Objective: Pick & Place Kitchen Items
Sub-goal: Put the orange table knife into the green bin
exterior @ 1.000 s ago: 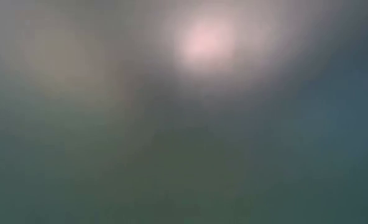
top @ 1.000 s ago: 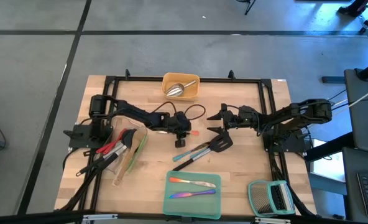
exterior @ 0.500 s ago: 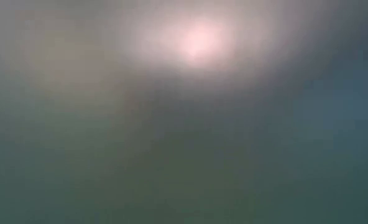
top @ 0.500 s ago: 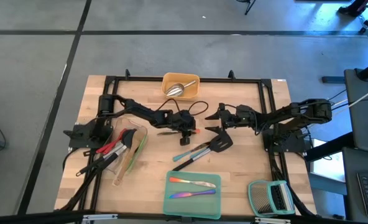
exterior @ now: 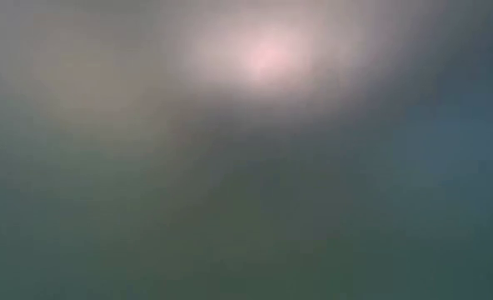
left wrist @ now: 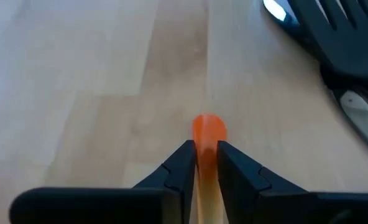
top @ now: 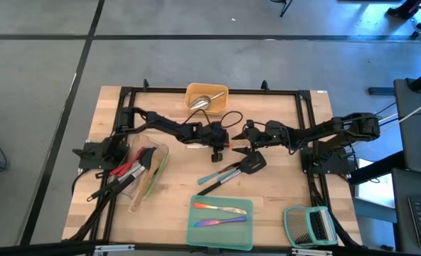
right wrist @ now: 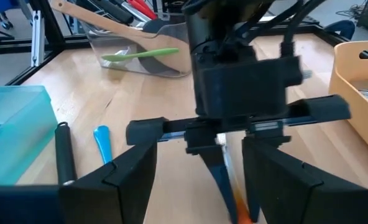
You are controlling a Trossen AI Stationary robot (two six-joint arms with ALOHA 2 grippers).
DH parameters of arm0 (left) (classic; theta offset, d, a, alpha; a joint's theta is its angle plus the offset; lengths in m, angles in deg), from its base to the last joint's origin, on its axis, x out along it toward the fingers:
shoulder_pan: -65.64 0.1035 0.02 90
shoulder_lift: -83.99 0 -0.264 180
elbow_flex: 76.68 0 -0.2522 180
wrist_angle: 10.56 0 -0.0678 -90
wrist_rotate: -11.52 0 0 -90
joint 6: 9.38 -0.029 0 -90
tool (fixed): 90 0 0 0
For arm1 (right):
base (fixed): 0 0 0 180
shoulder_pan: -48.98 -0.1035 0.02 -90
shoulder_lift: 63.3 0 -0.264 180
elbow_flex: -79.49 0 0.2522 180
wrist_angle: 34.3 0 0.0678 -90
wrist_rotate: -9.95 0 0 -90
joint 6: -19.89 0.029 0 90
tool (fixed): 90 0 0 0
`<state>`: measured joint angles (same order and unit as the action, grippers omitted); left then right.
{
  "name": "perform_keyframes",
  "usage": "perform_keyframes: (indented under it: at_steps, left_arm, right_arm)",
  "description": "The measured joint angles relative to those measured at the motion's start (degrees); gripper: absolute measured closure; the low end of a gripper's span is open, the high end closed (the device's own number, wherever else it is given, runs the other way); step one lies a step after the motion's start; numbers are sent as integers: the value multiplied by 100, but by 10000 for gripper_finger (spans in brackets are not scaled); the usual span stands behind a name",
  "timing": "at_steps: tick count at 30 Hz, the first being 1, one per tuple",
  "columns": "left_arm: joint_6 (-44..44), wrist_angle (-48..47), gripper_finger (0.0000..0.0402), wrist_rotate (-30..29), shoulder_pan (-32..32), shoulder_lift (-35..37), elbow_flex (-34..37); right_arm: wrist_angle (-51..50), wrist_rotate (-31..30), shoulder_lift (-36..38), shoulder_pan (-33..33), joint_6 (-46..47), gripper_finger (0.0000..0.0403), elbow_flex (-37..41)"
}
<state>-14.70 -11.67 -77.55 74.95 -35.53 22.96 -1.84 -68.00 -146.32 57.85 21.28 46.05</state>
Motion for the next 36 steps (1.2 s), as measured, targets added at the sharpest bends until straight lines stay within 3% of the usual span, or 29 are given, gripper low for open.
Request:
perform_keyframes:
  at_steps: [7, 14, 20, 25, 32, 36]
  left_arm:
    - [-1, 36, 325, -130, -9, 23, -176]
    - [-142, -617, 282, -867, -262, 355, -190]
    - [9, -1555, 255, -1087, -592, 651, -181]
    - [329, -2311, 266, -1785, -858, 719, -65]
    - [715, -1857, 285, -1997, -1195, 1304, 863]
    - [828, -585, 285, -1876, -1168, 1964, 1670]
  right_arm:
    - [-184, -479, 0, -2, -143, 163, 0]
    - [-336, -627, -185, -2, -228, 163, -53]
    - [-380, -582, -1167, -2, -230, 163, -637]
    - [-388, -229, -2048, 23, -232, 163, -1193]
    - [-364, -138, -2583, 195, -678, 163, -1522]
    - [-349, -120, -2583, 441, -972, 163, -1558]
